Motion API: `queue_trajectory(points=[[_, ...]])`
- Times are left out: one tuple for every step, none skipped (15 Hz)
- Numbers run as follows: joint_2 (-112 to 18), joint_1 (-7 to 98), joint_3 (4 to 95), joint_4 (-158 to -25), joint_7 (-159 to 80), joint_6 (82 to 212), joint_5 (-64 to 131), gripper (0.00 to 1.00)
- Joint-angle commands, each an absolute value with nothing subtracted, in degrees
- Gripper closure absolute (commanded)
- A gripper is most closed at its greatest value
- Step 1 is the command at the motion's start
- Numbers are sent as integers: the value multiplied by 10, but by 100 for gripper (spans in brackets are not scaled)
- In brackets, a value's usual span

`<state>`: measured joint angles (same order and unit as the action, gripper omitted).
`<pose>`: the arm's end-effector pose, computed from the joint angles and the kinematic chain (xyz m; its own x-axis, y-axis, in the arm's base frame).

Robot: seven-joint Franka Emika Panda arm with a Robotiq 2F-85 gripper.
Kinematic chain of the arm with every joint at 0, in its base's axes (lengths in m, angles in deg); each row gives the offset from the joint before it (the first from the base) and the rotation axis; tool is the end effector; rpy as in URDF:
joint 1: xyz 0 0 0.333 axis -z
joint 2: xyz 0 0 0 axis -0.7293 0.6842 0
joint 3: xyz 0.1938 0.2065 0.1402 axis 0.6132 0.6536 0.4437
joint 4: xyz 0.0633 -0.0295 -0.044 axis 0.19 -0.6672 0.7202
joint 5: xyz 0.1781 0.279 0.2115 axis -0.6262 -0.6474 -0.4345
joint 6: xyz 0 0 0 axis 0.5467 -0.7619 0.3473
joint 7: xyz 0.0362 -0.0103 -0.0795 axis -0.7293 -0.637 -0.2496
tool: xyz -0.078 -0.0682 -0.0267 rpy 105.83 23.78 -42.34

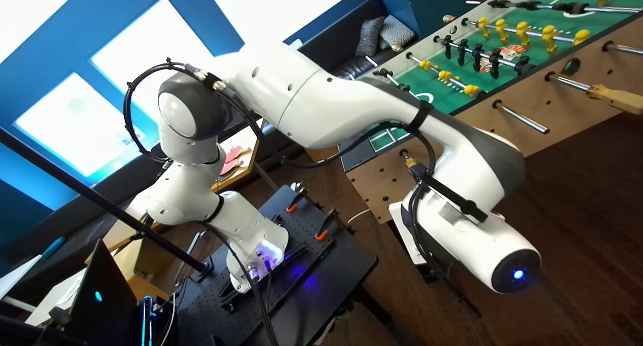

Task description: Rotate the first rod forward

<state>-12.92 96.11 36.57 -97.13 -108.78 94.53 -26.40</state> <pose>0.3131 -0.4591 0.0831 0.8808 -0.4636 -0.0966 -0.2484 -0.2787 -0.9277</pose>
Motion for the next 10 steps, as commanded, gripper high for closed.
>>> queue_trajectory(points=[[-98,995,391,-945,-1097,930,-276,0],[-89,1004,398,-939,-1099,922,-280,0],[-80,1012,404,-934,-1098,916,-284,0],[-73,1019,410,-929,-1098,913,-287,0],[-64,1026,417,-922,-1096,905,-290,0],[-56,1032,423,-916,-1095,896,-293,0],[-47,1038,430,-909,-1093,887,-297,0],[-39,1044,436,-903,-1090,874,-303,0],[-32,1048,442,-898,-1089,864,-310,0],[-26,1049,447,-895,-1087,856,-316,0]])
